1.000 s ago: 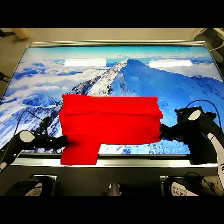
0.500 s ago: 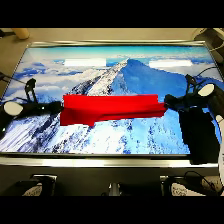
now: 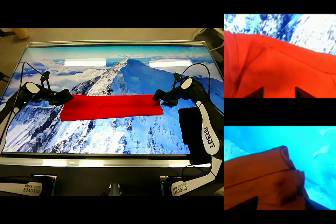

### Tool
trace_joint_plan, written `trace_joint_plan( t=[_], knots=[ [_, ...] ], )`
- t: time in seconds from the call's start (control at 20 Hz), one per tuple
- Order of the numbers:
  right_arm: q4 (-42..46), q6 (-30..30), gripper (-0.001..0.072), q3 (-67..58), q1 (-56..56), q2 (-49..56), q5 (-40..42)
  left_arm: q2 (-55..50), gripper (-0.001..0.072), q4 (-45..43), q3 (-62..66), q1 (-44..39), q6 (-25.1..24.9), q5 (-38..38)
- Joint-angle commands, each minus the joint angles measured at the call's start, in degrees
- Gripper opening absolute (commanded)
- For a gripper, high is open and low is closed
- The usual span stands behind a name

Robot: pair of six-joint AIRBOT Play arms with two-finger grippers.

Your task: Fold the shirts.

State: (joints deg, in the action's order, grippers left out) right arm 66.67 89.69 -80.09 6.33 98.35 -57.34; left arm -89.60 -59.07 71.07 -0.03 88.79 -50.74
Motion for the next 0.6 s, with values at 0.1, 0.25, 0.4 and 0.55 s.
trace_joint_plan(
  t=[0.1, 0.25, 0.4, 0.55],
  knots=[
    [3.85, -2.05, 0.0697, -2.62, 3.76, 1.31, -5.97, 3.89, 0.0471, 0.61, 1.31, 0.76, -3.56, -3.08],
    [-2.80, -1.75, 0.0694, -2.62, 4.39, 4.96, -6.45, 8.13, 0.0471, 0.61, 1.31, -2.73, -3.52, -3.08],
    [-12.39, -4.24, 0.0667, -2.62, 2.67, 8.02, -6.99, 9.01, 0.0471, 0.63, 1.31, -8.17, -3.30, -2.93],
    [-14.05, -3.96, 0.0029, -2.75, 0.61, 7.96, -6.03, 8.13, 0.0364, 0.61, 1.31, -13.14, -1.22, 0.11]
  ],
)
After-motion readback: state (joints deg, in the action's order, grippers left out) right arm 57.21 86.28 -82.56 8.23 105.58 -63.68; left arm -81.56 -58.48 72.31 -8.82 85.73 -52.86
